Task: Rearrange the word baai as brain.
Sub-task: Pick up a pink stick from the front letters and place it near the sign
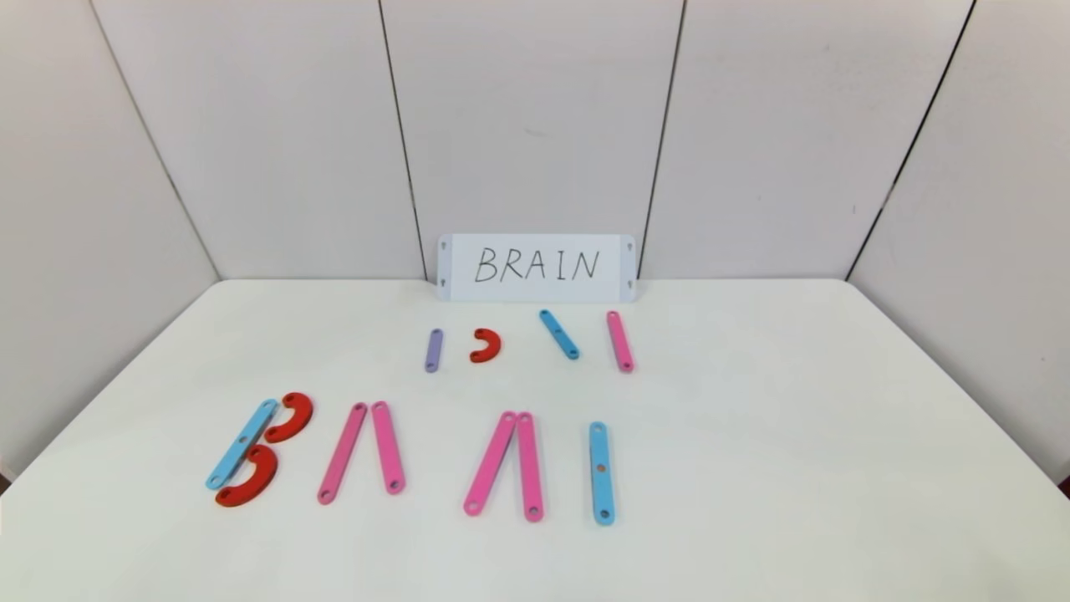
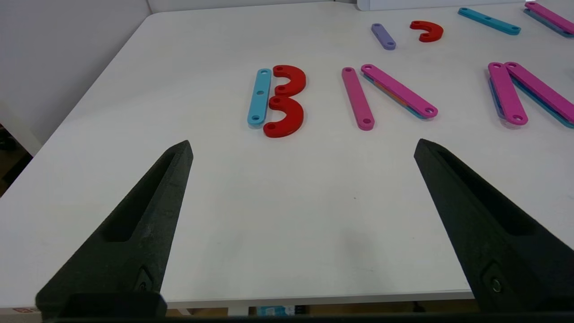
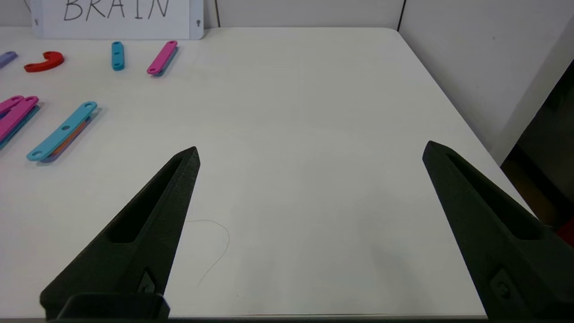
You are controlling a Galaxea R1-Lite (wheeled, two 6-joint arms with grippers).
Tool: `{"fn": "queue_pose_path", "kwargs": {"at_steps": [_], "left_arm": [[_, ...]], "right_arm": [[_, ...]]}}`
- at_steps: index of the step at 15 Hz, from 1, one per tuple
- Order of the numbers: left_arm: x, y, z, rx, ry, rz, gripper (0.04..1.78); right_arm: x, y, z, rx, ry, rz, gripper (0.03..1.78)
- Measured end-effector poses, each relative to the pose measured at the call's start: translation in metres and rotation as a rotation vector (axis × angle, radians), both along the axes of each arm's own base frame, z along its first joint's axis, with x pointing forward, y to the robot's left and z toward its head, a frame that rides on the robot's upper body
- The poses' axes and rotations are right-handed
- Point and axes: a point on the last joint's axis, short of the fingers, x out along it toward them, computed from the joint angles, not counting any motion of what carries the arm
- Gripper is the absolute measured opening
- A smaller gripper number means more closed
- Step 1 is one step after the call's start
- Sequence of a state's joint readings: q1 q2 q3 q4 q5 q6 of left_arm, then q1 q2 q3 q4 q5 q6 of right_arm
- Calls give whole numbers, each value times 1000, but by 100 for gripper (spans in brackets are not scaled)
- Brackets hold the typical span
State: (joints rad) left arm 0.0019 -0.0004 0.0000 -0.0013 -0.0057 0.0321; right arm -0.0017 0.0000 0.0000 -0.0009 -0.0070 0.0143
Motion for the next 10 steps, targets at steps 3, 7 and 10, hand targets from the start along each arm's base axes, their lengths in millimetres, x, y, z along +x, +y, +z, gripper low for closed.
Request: {"fn": "queue_pose_path", "kwargs": {"at_steps": [3,7,10], "left_arm": [[0,0,0,-1,-1,-1,173],[-3,0,7,-2,-13,-9,173],[-9,0,28,-1,-29,-11,173]], "right_arm": [[0,0,0,-10,-2,2,174],[-4,0,14,-6,-48,2,174],[-14,1,41,-16,-112,28,174]]}}
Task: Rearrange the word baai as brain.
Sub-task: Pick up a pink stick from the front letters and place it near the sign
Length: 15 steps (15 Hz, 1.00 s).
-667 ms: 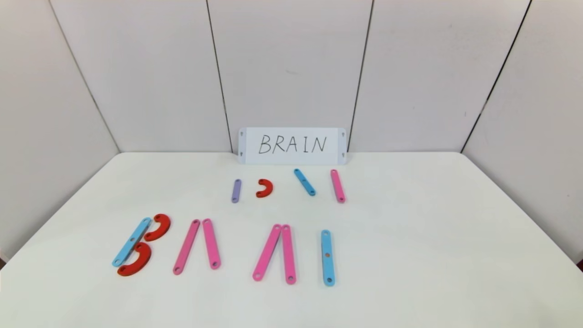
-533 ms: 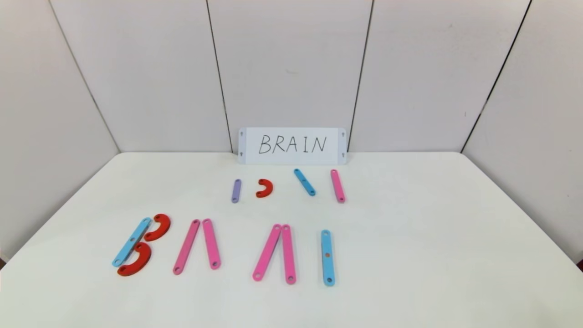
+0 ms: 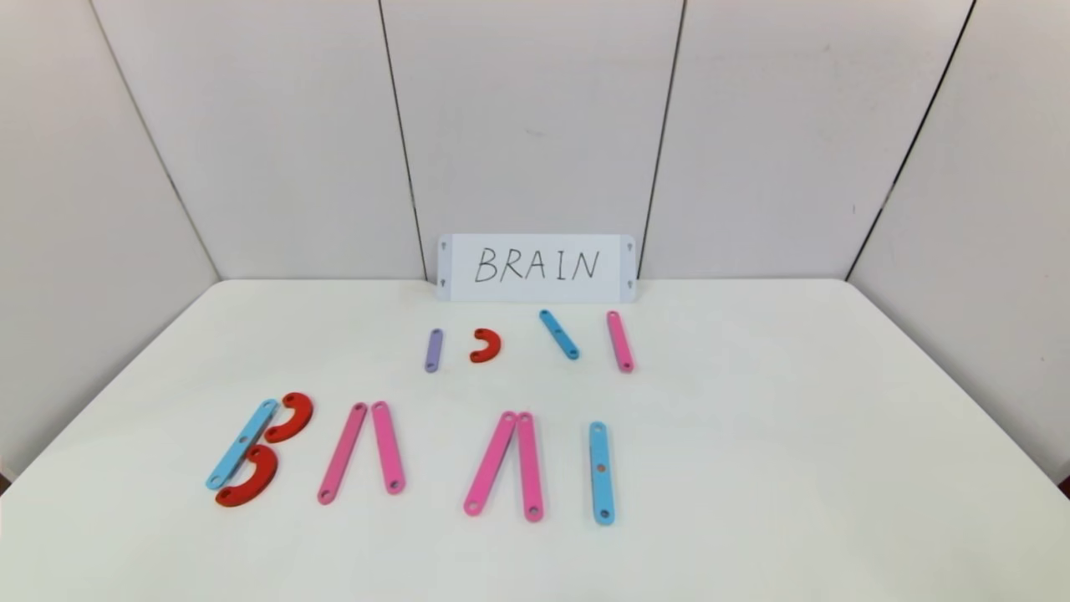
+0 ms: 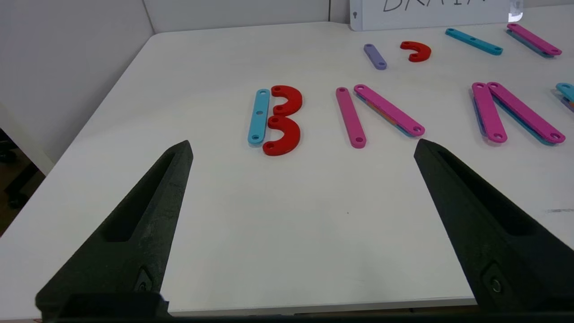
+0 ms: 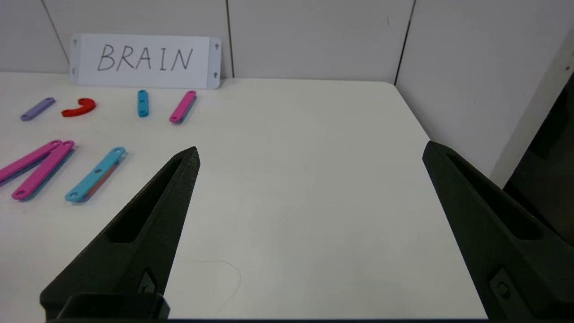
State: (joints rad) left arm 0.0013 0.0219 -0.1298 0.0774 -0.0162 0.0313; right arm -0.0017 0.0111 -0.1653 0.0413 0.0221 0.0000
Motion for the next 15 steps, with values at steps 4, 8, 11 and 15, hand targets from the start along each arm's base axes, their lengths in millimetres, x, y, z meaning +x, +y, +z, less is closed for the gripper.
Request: {"fn": "queue_pose_path", "kwargs": {"at_steps": [4,8,11,15], "left_arm": [[0,0,41,2,-14,1,173],[16,0,92,4,7,-1,173],[45,0,135,5,45,-4,173],[102,0,176,9,134,-14,173]], "right_arm": [[-5,1,50,-16,-33,42,174],[17,1,109,-17,6,50,174],[50,1,149,-16,62,59,174],[102,3,187,-13,207,115,174]]}}
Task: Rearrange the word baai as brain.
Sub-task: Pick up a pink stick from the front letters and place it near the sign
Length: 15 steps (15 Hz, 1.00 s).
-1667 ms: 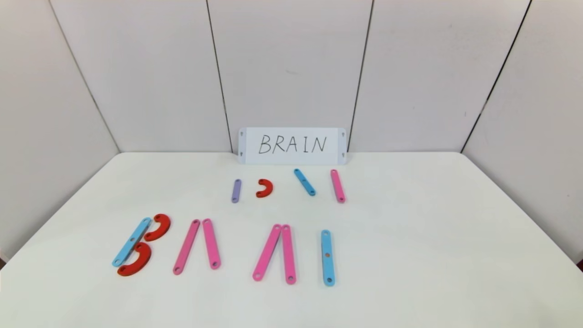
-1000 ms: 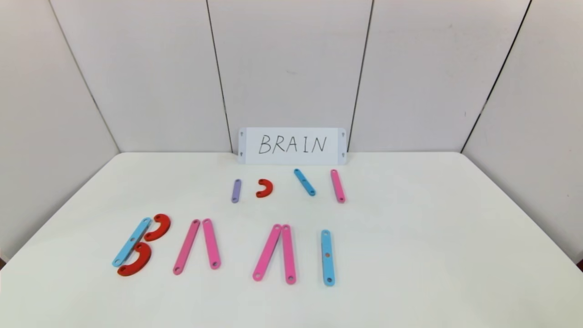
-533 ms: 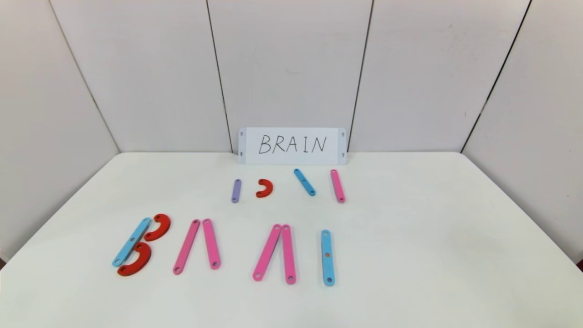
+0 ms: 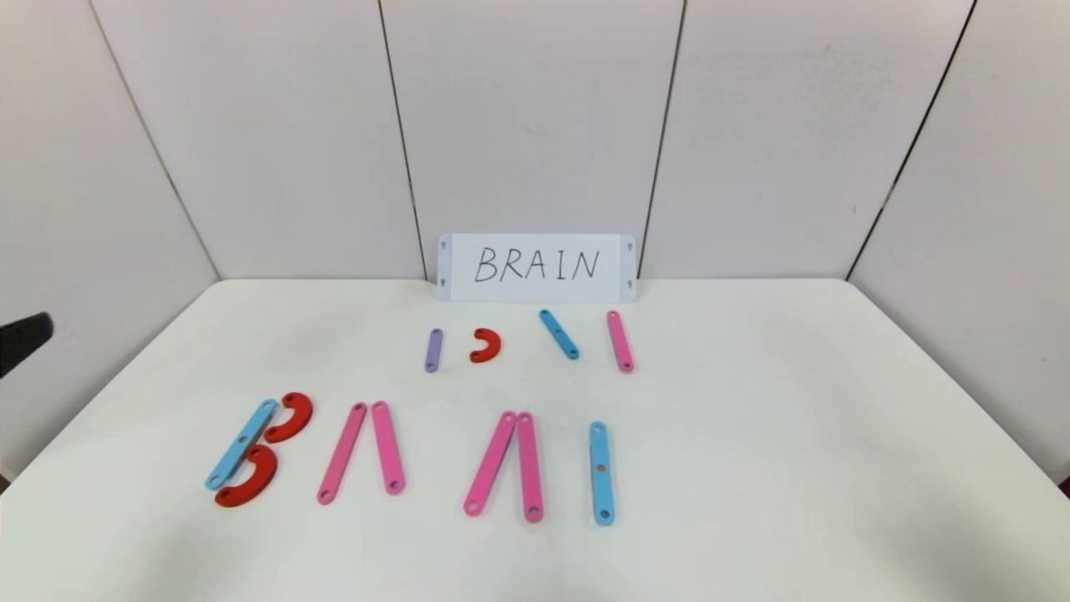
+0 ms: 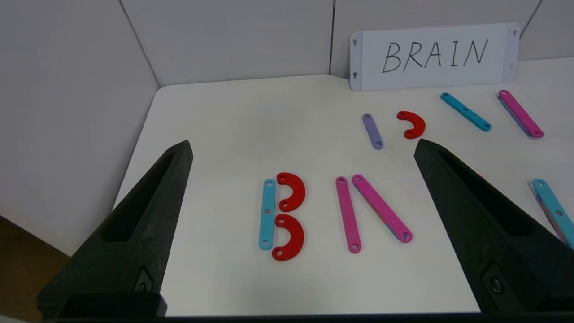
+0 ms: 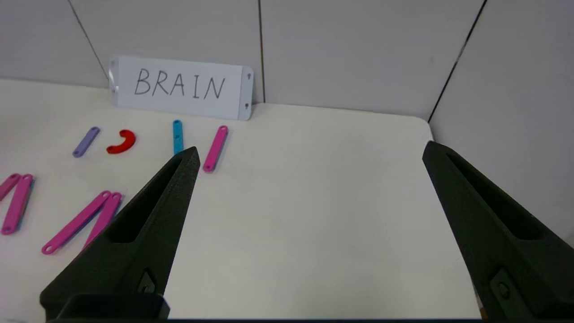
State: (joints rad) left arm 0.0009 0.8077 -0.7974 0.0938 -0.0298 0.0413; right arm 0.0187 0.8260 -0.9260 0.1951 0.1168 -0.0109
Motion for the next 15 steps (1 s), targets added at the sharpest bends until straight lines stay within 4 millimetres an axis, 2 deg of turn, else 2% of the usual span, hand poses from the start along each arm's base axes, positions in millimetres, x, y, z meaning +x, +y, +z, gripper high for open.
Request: {"fn": "queue_pose_path", "kwargs": {"at_steps": [3,7,11,15], "left_arm": [[50,-1,10,-1,103,-44,173],[100,-4,5,39,324,-121,173],[126,-10,-15,86,580,-187,173],[145,-25,-37,103,701,-245,173]], "right_arm": [[41,6,9,-2,116,70,174],[90,20,2,-13,229,140,174],[132,28,-15,-1,338,209,174],[158,33,-31,2,416,230,174]]}}
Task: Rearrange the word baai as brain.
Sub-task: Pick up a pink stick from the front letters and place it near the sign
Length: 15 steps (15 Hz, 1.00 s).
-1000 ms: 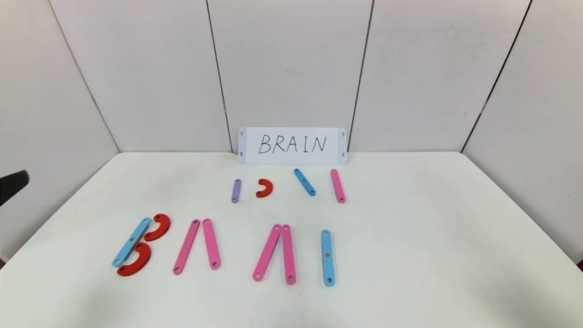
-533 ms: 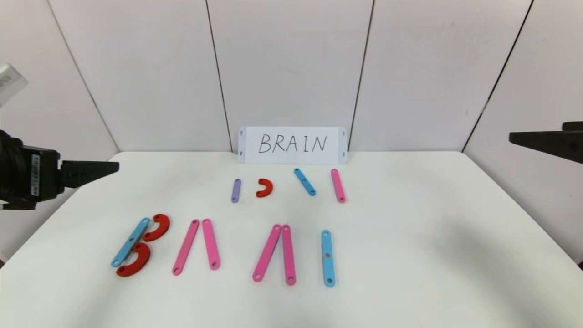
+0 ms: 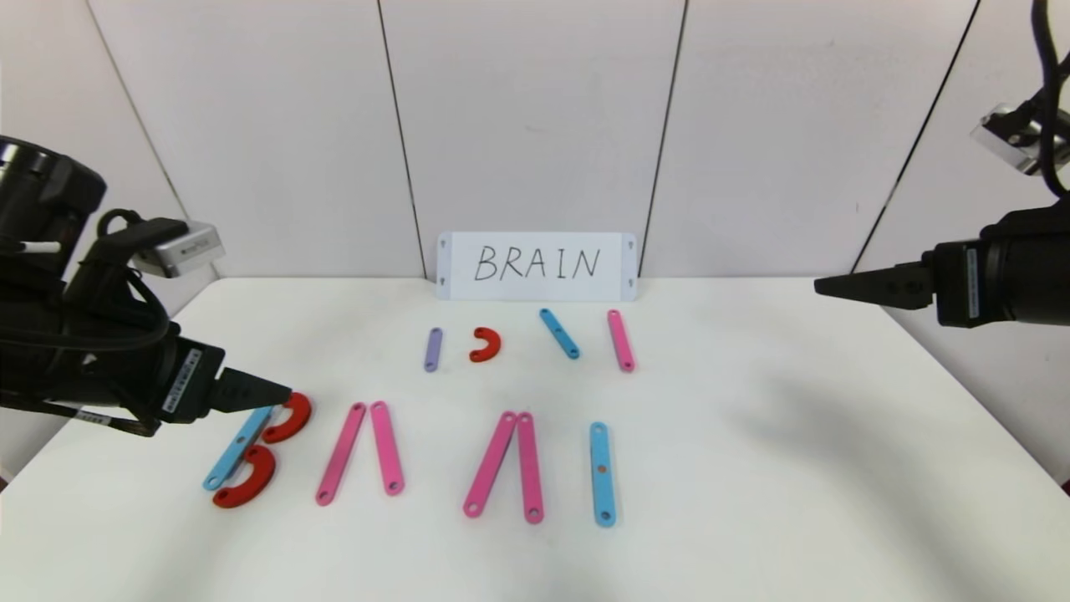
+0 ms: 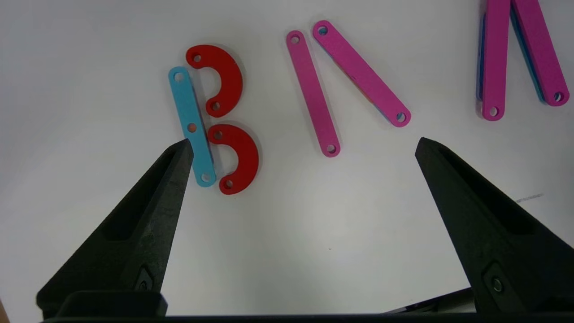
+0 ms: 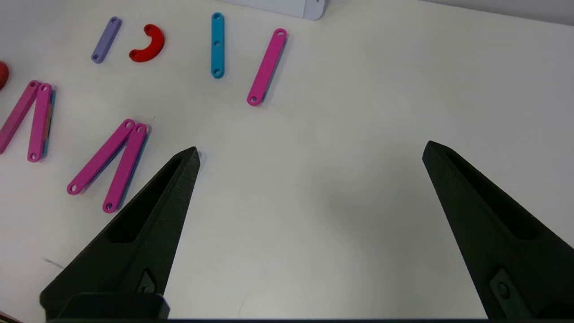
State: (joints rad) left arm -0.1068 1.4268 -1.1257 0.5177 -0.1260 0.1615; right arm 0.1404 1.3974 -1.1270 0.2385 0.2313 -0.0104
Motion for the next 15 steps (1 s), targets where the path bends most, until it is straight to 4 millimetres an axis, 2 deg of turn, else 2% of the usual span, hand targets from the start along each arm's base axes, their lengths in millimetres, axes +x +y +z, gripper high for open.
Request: {"fn": "queue_pose_path", "kwargs": {"at_steps": [3,7,10,15], "left_arm": [[8,-20,-16,-36,81,-12,173],[17,-57,-33,-59,152,108,173],[33,-86,-48,-117,167,204,173],[63,-117,-76,-116,190,389,173]], "right_arm": [[8,2,-9,6,42,22,174],[14,4,-18,1,78,32,174],[16,6,-24,-3,98,37,174],[18,7,-29,-8,115,39,174]]}}
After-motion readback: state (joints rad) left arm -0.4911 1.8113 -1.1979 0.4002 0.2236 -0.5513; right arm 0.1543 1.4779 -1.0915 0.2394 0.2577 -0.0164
